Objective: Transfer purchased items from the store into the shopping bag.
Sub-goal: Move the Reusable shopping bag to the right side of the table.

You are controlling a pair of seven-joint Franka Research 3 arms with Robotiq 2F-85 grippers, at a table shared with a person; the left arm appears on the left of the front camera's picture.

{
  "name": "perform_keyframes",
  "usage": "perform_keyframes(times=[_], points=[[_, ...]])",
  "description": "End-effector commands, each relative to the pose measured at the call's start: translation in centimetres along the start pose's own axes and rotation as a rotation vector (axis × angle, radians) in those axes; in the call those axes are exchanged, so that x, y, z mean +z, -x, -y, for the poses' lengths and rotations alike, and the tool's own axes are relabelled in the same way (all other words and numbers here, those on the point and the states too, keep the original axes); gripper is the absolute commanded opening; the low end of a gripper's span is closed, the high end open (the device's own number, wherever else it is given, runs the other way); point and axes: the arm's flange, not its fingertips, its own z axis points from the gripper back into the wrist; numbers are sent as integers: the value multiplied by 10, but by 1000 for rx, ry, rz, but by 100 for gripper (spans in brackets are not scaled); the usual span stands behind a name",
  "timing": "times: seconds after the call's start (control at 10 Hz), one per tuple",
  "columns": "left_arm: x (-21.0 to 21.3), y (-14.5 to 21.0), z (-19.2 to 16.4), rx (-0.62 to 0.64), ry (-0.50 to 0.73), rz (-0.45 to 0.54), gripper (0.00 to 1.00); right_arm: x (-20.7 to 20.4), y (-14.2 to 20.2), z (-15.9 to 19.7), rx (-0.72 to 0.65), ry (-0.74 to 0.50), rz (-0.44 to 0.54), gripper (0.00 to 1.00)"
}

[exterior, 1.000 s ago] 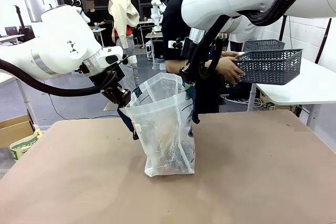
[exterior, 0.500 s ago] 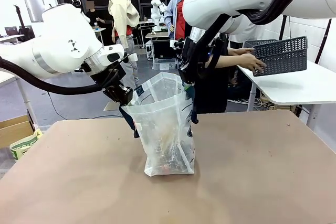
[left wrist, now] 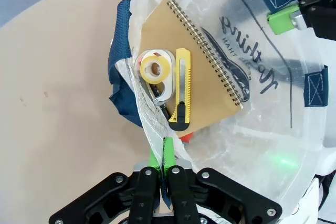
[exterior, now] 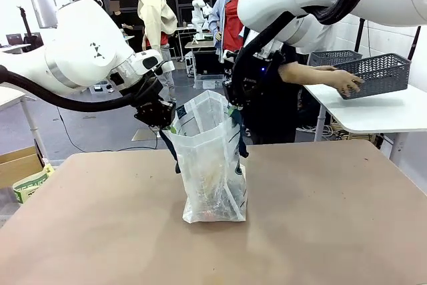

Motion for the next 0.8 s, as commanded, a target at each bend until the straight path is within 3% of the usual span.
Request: perform_keyframes(times=[0.0,0.1,0.3,0.7], points=[[2,-6,-1,21,44,-4,0,-4,-3,11,-36,-60,-12,0],[0,0,0,0,0,0,0,0,0,0,0,0,0,0],[-2,-1,0,11,11,-2,0,0,0,0,0,0,0,0],[-14,-29,38,-16,45,32,0,-7,-12,-13,-41,-36,11,0]])
